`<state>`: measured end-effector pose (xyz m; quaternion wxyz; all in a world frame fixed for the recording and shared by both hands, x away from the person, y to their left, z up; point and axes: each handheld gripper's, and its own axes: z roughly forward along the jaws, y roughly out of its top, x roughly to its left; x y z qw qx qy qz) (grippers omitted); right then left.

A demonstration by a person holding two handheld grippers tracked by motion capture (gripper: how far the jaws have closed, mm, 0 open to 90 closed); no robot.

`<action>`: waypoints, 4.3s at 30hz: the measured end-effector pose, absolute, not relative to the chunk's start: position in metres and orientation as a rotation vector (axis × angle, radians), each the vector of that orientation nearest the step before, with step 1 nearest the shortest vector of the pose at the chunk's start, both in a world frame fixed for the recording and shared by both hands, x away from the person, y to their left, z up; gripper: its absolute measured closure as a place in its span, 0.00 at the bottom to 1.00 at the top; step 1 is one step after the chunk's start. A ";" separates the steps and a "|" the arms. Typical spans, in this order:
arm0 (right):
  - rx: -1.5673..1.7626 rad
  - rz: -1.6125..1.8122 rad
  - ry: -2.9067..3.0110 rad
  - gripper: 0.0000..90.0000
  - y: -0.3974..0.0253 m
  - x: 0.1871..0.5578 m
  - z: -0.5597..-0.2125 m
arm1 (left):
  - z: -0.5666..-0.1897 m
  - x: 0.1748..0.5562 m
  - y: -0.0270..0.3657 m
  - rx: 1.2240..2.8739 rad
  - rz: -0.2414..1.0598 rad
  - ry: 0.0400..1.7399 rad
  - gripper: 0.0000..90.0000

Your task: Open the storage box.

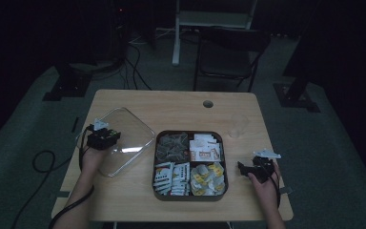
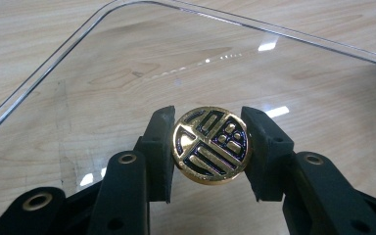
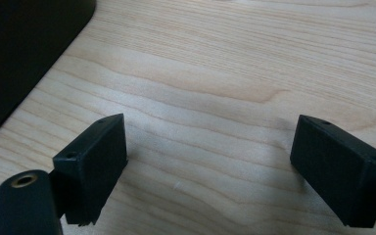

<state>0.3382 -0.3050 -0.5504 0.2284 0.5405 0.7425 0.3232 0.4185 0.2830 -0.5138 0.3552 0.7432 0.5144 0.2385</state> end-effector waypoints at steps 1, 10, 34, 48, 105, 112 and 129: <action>1.488 0.890 2.044 0.15 -0.305 0.338 -0.550 | -0.516 0.420 0.283 1.913 0.622 1.338 0.67; 1.488 0.890 2.044 0.15 -0.305 0.338 -0.550 | -0.530 0.433 0.276 1.902 0.618 1.381 0.67; 1.488 0.890 2.044 0.15 -0.305 0.338 -0.550 | -0.522 0.435 0.273 1.890 0.533 1.293 0.40; 1.489 0.890 2.044 0.15 -0.305 0.338 -0.550 | -0.515 0.415 0.271 1.960 0.456 1.167 0.10; 1.200 0.989 2.310 0.13 -0.299 0.341 -0.550 | -0.537 0.305 0.210 2.219 0.248 0.661 0.00; 1.204 0.990 2.305 0.13 -0.297 0.342 -0.550 | -0.542 0.300 0.205 2.263 0.226 0.633 0.00; 1.206 0.988 2.302 0.13 -0.297 0.342 -0.550 | -0.547 0.296 0.199 2.334 0.262 0.612 0.00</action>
